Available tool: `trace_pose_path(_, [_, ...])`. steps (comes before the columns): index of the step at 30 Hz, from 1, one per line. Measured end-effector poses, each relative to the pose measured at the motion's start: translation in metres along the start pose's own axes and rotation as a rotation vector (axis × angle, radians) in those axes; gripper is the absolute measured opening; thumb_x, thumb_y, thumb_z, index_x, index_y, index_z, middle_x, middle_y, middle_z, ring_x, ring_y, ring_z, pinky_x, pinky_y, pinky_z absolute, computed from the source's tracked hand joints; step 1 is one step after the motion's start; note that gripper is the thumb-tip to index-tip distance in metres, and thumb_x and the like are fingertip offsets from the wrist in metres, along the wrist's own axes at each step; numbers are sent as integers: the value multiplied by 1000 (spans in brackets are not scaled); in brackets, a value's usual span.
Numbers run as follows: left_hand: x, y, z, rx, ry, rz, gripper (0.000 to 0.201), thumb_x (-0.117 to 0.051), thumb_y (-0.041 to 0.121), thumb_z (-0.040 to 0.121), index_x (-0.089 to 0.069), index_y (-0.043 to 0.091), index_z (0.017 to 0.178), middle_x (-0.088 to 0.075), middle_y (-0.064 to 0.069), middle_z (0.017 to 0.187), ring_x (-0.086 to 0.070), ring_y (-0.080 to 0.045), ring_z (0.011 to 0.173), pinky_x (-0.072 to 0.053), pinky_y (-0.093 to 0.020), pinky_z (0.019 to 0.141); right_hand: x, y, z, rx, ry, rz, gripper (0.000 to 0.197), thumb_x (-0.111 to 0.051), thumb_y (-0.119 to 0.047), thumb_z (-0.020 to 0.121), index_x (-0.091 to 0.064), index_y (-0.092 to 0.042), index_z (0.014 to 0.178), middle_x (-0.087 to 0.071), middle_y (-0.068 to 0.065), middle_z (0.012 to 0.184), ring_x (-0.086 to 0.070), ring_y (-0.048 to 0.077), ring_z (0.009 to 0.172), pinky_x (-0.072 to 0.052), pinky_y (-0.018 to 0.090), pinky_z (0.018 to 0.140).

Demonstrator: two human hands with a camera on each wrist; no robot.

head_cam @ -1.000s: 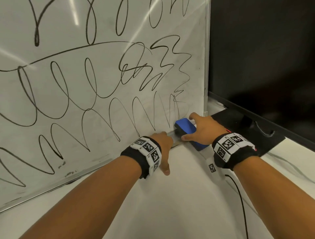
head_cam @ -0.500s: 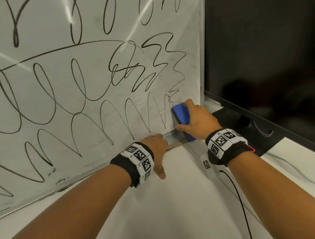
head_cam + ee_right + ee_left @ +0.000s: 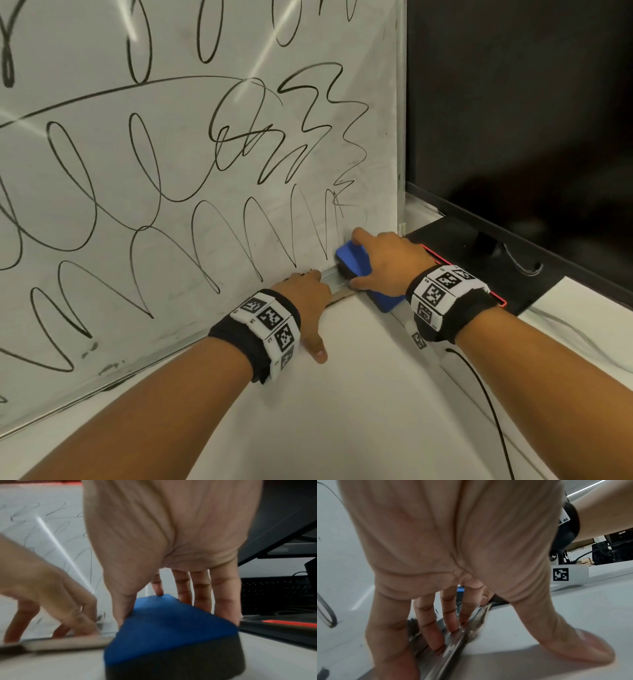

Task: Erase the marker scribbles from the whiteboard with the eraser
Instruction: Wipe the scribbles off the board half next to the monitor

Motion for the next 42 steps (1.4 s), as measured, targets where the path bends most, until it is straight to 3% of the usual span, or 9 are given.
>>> trace_pose_path(8, [0,0,1,3,-19,15,93,-85,64,56,-48,15,126,-40,-4,124,-49,-26,111,-51,-48,94,8,2,2,-19,155,17,67,-69,-59,82,-31,-32,131,-56,4,105,-59,25,86,-56,40,70])
trace_pose_path(13, [0,0,0,6,-12,-5,90,-85,62,57,-47,16,125,-40,-3,123,-46,-23,105,-51,-44,91,-5,-6,5,9,-47,-32,63,-74,-55,79,-38,-31,125,-57,4,101,-59,24,81,-58,43,74])
trace_pose_path(15, [-1,0,0,8,-6,-4,90,-85,62,57,-47,17,125,-40,-3,122,-45,-22,104,-51,-44,91,-4,-5,6,0,-52,-38,62,-74,-55,79,-39,-30,124,-56,4,101,-59,24,81,-57,42,74])
trace_pose_path(19, [1,0,0,12,-13,2,91,-86,62,56,-48,15,124,-40,-2,119,-44,-21,98,-52,-46,92,8,-1,6,7,82,35,62,-73,-54,81,-37,-31,126,-57,4,101,-59,23,81,-55,38,68])
trace_pose_path(23, [1,-1,2,26,-7,13,92,-85,65,53,-49,16,122,-37,1,109,-45,-20,93,-54,-47,89,19,-3,9,24,225,92,65,-72,-57,80,-34,-32,127,-56,2,102,-59,24,83,-58,42,70])
trace_pose_path(29, [-1,-2,1,20,8,16,94,-85,66,54,-49,16,125,-43,-2,120,-49,-21,100,-53,-46,91,2,2,8,7,-5,72,62,-77,-51,78,-36,-33,121,-57,4,99,-59,22,78,-58,42,71])
trace_pose_path(35, [-1,-3,1,7,25,14,99,-84,68,52,-49,17,129,-42,0,118,-52,-24,104,-54,-47,90,43,18,12,-13,343,195,60,-75,-48,83,-38,-27,125,-52,-1,88,-54,15,70,-53,35,63])
trace_pose_path(39, [-1,-3,0,15,23,17,95,-84,68,53,-50,18,126,-44,0,118,-53,-23,102,-54,-46,87,22,20,13,-60,150,202,60,-76,-48,81,-38,-28,123,-53,-1,92,-54,14,71,-52,32,64])
trace_pose_path(42, [1,-1,-2,18,24,11,90,-86,64,54,-50,17,122,-43,0,115,-50,-21,97,-55,-45,86,19,23,15,-117,130,311,57,-76,-48,81,-41,-26,120,-50,0,97,-54,14,74,-48,27,60])
Point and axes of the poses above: each hand's wrist, its own z-axis towards the middle knuckle, its own x-axis out of the back of the hand, y = z × x, the point moved 4 cm from there along z, towards the middle knuckle
